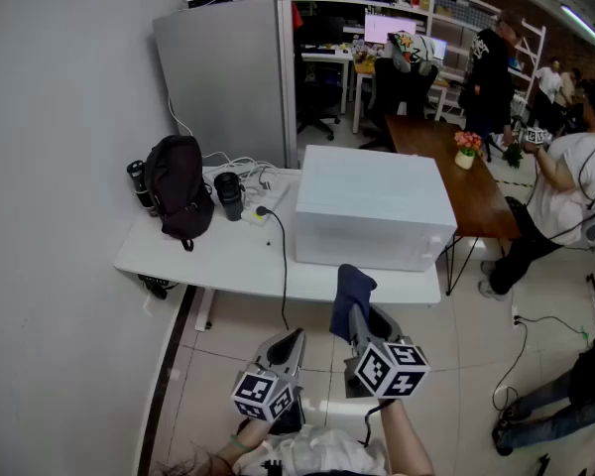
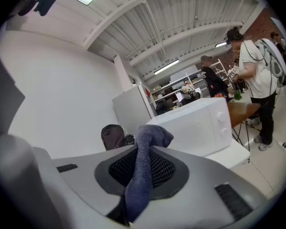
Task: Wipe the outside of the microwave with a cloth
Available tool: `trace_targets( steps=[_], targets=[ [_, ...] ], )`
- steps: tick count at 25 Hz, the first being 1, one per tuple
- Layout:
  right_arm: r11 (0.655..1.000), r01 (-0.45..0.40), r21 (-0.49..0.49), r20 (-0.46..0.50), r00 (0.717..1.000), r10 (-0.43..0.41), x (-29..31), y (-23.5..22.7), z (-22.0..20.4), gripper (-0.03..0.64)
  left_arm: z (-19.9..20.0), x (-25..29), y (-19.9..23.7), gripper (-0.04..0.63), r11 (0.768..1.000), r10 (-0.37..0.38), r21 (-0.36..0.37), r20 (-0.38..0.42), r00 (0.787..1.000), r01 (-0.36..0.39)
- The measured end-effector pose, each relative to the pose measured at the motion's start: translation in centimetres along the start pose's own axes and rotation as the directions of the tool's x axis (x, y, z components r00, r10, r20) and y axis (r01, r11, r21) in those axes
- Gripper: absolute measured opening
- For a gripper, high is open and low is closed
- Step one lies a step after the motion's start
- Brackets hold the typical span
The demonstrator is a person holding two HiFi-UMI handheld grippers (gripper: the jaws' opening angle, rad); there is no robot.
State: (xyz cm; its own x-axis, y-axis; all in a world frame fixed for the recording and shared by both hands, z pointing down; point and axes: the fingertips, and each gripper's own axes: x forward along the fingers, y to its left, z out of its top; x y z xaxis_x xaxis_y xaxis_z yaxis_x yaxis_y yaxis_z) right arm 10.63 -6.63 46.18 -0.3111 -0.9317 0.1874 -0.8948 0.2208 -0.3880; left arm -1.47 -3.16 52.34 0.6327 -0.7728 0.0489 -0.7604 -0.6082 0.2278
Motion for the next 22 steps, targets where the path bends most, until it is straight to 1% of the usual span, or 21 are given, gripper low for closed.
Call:
trace_targets(
  steps=[3,6,8,10,11,12,13,14,15,16,17,18,19,20,21,22],
  targets=[
    [0.999,0.015,-0.036,0.029,0.999,-0.014,6.5,2.8,3.5,0.071,2.1,1.8,4.8,-0.014,0.999,-0.020,0.025,0.000,1.000,0.020],
    [0.992,0.056,-0.112,0.064,0.997,-0.049,13.2,5.4,6.6,0.071,3.9,3.0,10.1,-0.014,1.000,0.015,0.004,0.021,1.000,-0.016],
    [0.984,0.067,-0.163,0.076,0.996,-0.055,17.9,7.2,8.3,0.071,4.7,3.7,13.4,-0.014,0.999,0.046,-0.013,0.027,0.999,-0.046],
    [0.965,0.070,-0.254,0.045,0.997,-0.061,22.4,8.7,9.0,0.071,5.1,4.1,15.6,-0.014,0.998,0.062,-0.026,0.024,0.998,-0.061],
    [0.940,0.078,-0.332,0.027,0.997,-0.073,24.5,9.3,9.3,0.071,5.1,4.3,16.4,-0.014,0.998,0.064,-0.030,0.023,0.998,-0.063],
    [0.897,0.092,-0.431,0.019,0.995,-0.093,26.7,9.9,9.8,0.071,5.2,4.6,17.0,-0.014,0.997,0.065,-0.033,0.024,0.998,-0.064],
    [0.831,0.109,-0.546,0.019,0.993,-0.118,28.9,10.4,10.4,0.071,5.3,4.9,17.6,-0.014,0.997,0.065,-0.036,0.026,0.998,-0.064],
    [0.740,0.125,-0.660,0.020,0.989,-0.149,31.1,10.7,10.9,0.071,5.4,5.2,18.2,-0.014,0.997,0.067,-0.039,0.028,0.997,-0.065],
    [0.636,0.131,-0.760,0.019,0.984,-0.179,33.3,11.0,11.2,0.071,5.5,5.5,18.7,-0.014,0.997,0.069,-0.044,0.030,0.997,-0.068],
    [0.538,0.122,-0.834,0.011,0.979,-0.205,35.5,11.2,11.3,0.072,5.6,5.7,19.2,-0.014,0.996,0.073,-0.049,0.031,0.997,-0.071],
    [0.463,0.099,-0.881,-0.009,0.974,-0.226,37.6,11.1,11.0,0.072,5.8,5.9,19.7,-0.014,0.996,0.078,-0.054,0.032,0.996,-0.076],
    [0.414,0.067,-0.908,-0.042,0.968,-0.248,39.7,10.7,10.5,0.074,6.0,6.1,20.2,-0.014,0.995,0.083,-0.057,0.035,0.996,-0.081],
    [0.382,0.030,-0.924,-0.083,0.958,-0.276,41.7,9.9,9.7,0.074,6.2,6.3,20.5,-0.014,0.995,0.088,-0.059,0.041,0.995,-0.085],
    [0.353,-0.004,-0.936,-0.122,0.942,-0.312,43.5,8.9,9.0,0.074,6.5,6.6,20.9,-0.014,0.994,0.091,-0.059,0.049,0.995,-0.088],
    [0.316,-0.034,-0.948,-0.152,0.922,-0.357,45.1,7.9,8.4,0.074,6.8,6.8,21.2,-0.014,0.994,0.095,-0.059,0.057,0.994,-0.091],
    [0.267,-0.061,-0.962,-0.169,0.898,-0.406,46.5,6.8,7.9,0.075,7.1,7.0,21.4,-0.014,0.994,0.099,-0.059,0.064,0.993,-0.095]
  ],
)
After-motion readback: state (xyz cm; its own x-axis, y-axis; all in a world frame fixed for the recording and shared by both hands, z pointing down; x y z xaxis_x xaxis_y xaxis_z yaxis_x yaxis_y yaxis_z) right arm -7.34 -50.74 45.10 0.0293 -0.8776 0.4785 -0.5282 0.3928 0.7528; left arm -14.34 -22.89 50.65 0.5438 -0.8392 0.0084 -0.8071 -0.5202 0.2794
